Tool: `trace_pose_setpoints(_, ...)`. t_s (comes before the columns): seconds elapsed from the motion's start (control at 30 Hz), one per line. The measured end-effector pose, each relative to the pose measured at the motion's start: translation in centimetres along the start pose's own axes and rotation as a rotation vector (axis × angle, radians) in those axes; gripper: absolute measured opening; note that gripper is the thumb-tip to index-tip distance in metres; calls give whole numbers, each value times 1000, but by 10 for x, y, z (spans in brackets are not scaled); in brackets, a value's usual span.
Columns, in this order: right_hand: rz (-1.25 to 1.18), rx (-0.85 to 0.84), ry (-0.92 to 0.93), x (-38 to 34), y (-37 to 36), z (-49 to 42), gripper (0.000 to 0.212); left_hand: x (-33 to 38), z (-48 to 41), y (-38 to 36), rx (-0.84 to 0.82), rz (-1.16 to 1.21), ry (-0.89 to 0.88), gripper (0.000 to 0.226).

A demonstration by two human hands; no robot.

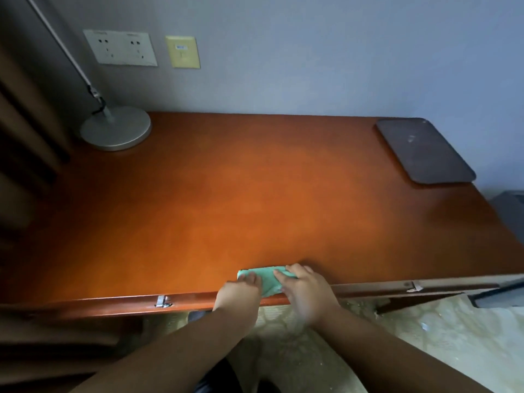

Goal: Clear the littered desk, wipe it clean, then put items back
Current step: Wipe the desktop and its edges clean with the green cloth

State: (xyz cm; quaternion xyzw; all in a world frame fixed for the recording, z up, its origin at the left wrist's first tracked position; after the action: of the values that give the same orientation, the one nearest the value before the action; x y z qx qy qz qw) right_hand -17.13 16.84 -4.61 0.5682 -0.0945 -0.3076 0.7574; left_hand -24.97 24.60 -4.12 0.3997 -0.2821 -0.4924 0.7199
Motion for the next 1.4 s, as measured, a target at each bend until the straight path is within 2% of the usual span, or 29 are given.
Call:
trace_pose_setpoints(0.17, -4, -1, -11, 16, 1, -13, 52, 5, -26, 15, -21, -48, -40, 52)
trace_pose_setpoints(0.4, 16, 45, -32, 30, 34, -100, 54, -30, -103, 41, -5, 35, 10, 64)
trace_pose_setpoints(0.53, 11, 88, -69, 43, 64, -173, 54, -60, -167, 82, 78, 19, 14, 52)
trace_pose_setpoints(0.8, 44, 122, -93, 71, 130, -344, 56, -134, -312, 173, 200, -21, 8, 55)
trace_pose_setpoints(1.0, 62, 170, -161, 101, 170, -451, 58, -170, -409, 238, 283, -70, 15, 48)
trace_pose_setpoints(1.23, 48, 213, -166, 133, 194, -499, 60, -177, -458, 268, 327, -29, 6, 47)
trace_pose_setpoints(1.4, 4, 216, -204, 153, 196, -499, 60, -161, -464, 272, 333, -51, 9, 46)
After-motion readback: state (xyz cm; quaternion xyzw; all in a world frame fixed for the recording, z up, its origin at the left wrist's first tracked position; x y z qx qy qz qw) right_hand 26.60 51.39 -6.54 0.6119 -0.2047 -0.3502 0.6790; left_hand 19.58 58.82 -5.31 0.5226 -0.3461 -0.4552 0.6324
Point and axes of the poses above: each hand's wrist, its own z-axis away from the middle knuckle, its own y-axis out of the back of the hand, x = y × z, the point moved 7 cm from there along -z, towards the middle knuckle, and after that the axes turned 2 degrees about -y, right-handed, at the moved point
